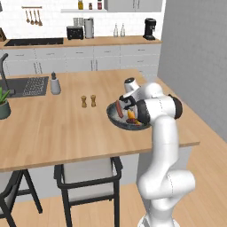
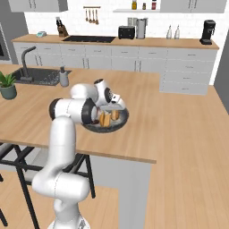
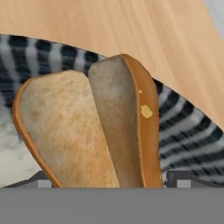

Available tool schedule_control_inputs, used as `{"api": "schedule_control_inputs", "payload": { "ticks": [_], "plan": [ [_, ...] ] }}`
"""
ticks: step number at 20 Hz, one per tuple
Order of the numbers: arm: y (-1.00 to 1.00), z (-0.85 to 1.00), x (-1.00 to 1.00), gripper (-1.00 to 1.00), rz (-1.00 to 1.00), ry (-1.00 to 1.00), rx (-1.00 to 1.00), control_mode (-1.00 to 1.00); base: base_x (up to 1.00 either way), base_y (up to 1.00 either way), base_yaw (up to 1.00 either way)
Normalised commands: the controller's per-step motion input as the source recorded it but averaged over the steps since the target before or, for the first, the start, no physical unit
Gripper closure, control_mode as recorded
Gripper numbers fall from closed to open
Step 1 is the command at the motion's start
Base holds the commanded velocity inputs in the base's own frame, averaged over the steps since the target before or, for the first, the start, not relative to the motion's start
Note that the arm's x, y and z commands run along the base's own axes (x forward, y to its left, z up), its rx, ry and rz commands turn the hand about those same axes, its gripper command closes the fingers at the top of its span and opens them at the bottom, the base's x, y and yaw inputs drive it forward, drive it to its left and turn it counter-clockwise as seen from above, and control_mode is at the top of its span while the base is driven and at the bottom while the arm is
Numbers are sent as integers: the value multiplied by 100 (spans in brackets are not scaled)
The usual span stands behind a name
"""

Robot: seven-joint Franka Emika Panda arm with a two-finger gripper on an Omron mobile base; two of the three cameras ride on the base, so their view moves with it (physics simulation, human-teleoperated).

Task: Place one bun and one sausage from the bowl on each plate.

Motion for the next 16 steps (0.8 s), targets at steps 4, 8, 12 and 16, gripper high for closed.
{"api": "schedule_control_inputs", "payload": {
  "ticks": [4, 8, 12, 16],
  "plan": [
    [-14, -38, -1, 100, -4, -11, -2, -100, 0, 0, 0],
    [0, 40, -64, 100, -1, 2, 8, -100, 0, 0, 0],
    [11, 100, -100, 100, 0, -1, 10, -100, 0, 0, 0],
    [20, 100, -100, 100, 0, 5, 11, -100, 0, 0, 0]
  ]
}}
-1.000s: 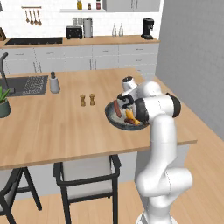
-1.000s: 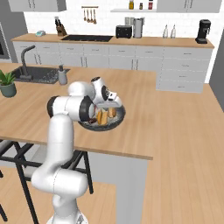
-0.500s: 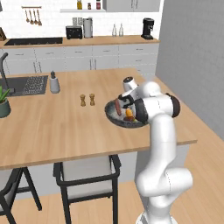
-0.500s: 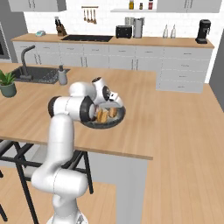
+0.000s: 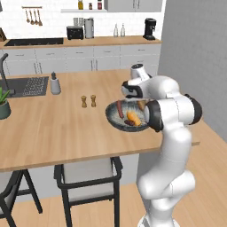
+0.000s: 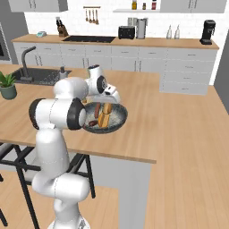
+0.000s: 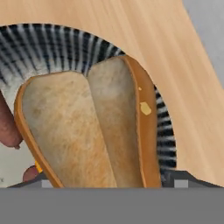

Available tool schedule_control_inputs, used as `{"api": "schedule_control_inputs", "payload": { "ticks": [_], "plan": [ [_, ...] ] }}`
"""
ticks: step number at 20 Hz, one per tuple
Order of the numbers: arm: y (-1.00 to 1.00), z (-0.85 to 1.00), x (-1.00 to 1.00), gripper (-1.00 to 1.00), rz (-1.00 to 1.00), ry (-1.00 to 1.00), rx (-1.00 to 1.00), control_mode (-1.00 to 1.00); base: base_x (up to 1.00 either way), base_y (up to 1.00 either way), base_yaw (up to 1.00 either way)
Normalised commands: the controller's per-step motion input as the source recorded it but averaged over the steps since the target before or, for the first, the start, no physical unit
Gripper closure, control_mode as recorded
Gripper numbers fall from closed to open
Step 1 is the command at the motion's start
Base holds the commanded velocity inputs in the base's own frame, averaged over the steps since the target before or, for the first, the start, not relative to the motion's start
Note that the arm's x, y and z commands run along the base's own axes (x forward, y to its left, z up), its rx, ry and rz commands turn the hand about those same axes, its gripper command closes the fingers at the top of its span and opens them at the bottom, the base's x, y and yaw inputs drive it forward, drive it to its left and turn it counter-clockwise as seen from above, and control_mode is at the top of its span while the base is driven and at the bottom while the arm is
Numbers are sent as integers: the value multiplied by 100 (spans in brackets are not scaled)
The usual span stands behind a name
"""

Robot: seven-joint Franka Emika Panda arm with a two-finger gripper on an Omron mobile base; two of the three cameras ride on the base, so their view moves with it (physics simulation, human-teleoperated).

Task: Place one bun and one sausage from the bowl on each plate.

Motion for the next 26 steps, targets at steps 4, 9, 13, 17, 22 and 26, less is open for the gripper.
{"api": "schedule_control_inputs", "payload": {
  "ticks": [4, 9, 13, 17, 22, 26],
  "plan": [
    [43, 99, -72, 100, 0, 18, 6, -100, 0, 0, 0],
    [30, 74, -77, 100, 0, 13, 9, -100, 0, 0, 0],
    [9, 19, -100, 100, 0, -1, 9, -100, 0, 0, 0],
    [18, -25, -95, 100, 0, -3, 11, -100, 0, 0, 0],
    [23, -6, -31, 100, 0, -2, 4, 100, -10, 60, 0],
    [0, 0, 0, 100, 0, 0, 0, 100, 0, 100, -2]
  ]
}}
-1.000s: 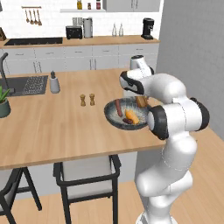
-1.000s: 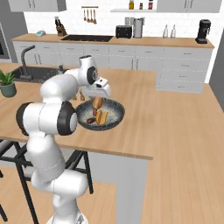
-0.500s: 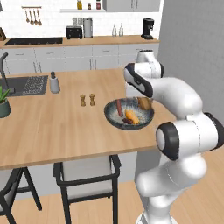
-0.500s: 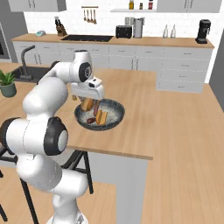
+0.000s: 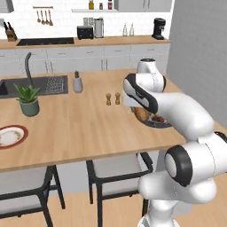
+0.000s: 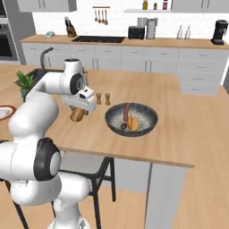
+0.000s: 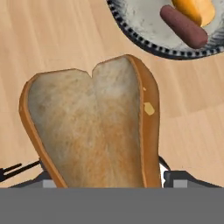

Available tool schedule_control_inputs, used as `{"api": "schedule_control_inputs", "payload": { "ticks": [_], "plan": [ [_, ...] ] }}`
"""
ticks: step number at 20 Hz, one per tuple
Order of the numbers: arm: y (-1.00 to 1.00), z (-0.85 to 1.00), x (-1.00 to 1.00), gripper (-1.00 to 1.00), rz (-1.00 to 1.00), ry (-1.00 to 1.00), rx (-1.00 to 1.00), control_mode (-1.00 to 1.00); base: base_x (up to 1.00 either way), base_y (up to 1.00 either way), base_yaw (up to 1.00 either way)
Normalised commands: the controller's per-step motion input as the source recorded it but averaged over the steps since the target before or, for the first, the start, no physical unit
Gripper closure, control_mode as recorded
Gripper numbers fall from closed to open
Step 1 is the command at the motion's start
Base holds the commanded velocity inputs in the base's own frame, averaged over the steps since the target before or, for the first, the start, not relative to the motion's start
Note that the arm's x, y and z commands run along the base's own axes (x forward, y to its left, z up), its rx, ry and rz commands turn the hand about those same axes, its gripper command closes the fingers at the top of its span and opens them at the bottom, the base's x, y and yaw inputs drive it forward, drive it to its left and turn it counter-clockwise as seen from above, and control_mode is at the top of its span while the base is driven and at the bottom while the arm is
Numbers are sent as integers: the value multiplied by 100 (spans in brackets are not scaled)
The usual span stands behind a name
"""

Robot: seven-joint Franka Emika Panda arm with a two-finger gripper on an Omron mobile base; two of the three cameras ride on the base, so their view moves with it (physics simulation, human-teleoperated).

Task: Place one bun and one sausage from the bowl on each plate.

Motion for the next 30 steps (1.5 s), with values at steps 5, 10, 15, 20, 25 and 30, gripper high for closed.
{"api": "schedule_control_inputs", "payload": {
  "ticks": [5, 10, 15, 20, 25, 30],
  "plan": [
    [0, 0, 0, 100, 0, 0, 0, 100, -2, 100, -3],
    [0, 0, 0, 100, 0, 0, 0, 100, -51, 100, 7],
    [0, 0, 0, 100, 0, 0, 0, 100, -74, 100, 12],
    [0, 0, 0, 100, 0, 0, 0, 100, 26, 100, -3],
    [0, 0, 0, 100, 0, 0, 0, 100, 72, 100, -17],
    [0, 0, 0, 100, 0, 0, 0, 100, 26, 100, -6]
  ]
}}
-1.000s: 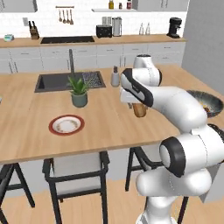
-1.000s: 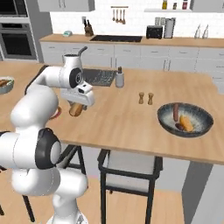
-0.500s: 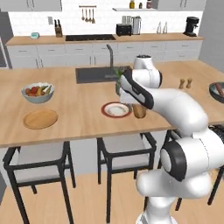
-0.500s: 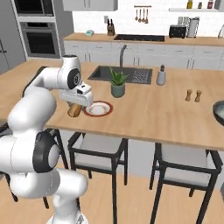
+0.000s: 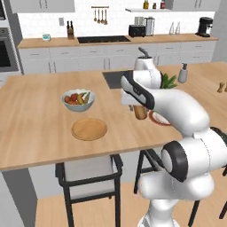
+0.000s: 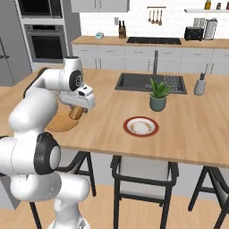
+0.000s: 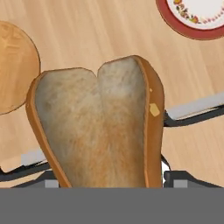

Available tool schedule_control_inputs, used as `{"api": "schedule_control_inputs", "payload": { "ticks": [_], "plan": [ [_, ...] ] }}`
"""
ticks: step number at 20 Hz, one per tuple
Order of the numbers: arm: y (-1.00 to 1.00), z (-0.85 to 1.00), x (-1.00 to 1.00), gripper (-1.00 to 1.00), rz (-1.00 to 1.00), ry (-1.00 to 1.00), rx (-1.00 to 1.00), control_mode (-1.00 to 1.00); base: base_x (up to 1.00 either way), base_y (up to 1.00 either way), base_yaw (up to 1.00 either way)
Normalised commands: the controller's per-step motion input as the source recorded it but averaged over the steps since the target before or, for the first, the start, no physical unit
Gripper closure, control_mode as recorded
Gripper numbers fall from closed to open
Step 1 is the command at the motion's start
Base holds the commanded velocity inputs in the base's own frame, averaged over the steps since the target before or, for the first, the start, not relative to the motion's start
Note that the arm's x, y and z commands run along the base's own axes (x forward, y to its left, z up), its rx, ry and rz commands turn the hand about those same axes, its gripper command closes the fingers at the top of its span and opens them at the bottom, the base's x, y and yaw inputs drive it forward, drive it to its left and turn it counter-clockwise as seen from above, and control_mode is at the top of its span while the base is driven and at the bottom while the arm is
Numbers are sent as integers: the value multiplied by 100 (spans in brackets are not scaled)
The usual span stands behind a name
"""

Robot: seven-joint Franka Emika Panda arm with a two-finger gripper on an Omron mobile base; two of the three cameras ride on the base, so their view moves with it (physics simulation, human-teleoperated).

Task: Place one bun and one sausage from the bowl on each plate.

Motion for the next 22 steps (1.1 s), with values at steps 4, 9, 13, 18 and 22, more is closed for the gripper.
{"api": "schedule_control_inputs", "payload": {
  "ticks": [4, 9, 13, 18, 22],
  "plan": [
    [75, -3, 38, 100, 0, -4, 3, -100, 0, 25, 0],
    [99, -60, 92, 100, -1, 6, 2, -100, 0, 0, 0],
    [88, -59, 90, 100, 0, 16, -6, -100, 0, 0, 0],
    [17, -65, 71, 100, 0, 15, -13, -100, 0, 0, 0],
    [1, -74, 72, 100, 0, 9, -3, -100, 0, 0, 0]
  ]
}}
